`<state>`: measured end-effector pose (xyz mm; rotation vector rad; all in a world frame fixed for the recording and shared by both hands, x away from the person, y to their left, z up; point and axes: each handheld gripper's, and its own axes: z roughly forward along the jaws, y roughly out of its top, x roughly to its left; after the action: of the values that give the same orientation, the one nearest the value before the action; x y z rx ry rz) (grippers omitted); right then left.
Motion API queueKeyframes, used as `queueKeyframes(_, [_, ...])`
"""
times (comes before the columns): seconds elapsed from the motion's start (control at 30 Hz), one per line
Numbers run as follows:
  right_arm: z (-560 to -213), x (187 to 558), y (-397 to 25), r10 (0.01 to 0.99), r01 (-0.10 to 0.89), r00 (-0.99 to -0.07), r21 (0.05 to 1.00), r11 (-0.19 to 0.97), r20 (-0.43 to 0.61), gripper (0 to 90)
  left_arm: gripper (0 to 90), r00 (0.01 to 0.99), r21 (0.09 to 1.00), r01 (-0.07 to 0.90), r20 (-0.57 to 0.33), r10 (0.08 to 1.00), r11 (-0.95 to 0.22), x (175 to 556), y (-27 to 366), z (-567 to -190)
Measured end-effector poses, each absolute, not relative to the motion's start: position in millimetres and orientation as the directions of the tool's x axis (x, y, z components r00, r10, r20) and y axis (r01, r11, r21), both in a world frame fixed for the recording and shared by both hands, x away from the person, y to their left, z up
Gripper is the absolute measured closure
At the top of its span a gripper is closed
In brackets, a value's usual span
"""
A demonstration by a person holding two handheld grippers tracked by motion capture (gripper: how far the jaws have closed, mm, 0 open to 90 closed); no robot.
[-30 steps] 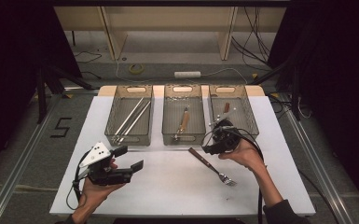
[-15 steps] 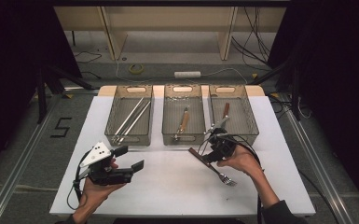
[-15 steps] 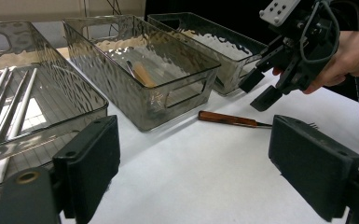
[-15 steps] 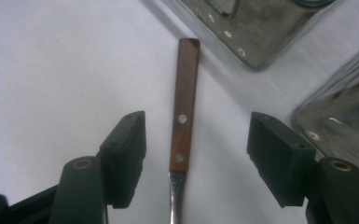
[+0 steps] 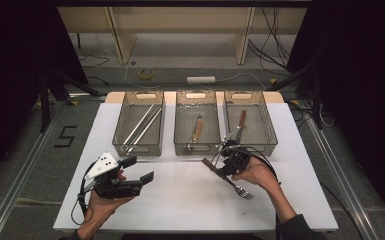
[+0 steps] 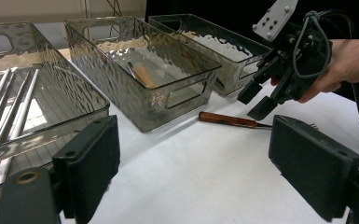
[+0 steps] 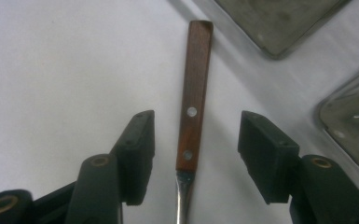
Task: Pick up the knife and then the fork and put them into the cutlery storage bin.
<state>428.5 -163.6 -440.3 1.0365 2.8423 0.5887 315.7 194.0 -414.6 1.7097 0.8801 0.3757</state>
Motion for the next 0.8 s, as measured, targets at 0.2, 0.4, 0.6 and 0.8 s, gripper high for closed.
queueKeyframes(0.2, [-446, 430, -164, 0.632, 0.617, -0.770, 0.353, 0.703, 0.087, 51.7, 15.8, 0.668, 0.927, 0.364, -0.189, 0.719, -0.094, 315, 195, -415])
queueKeyframes(0.4, [-450, 431, -164, 0.633, 0.622, -0.769, 0.338, 0.707, 0.089, 55.6, 15.8, 0.669, 0.928, 0.362, -0.190, 0.719, -0.091, 315, 195, -414])
queueKeyframes(0.6, [-455, 431, -162, 0.628, 0.619, -0.773, 0.319, 0.718, 0.085, 60.0, 15.8, 0.669, 0.928, 0.362, -0.191, 0.718, -0.090, 315, 195, -414])
queueKeyframes(0.8, [-458, 430, -161, 0.627, 0.617, -0.775, 0.309, 0.724, 0.077, 65.5, 15.8, 0.670, 0.928, 0.361, -0.190, 0.718, -0.091, 315, 195, -414])
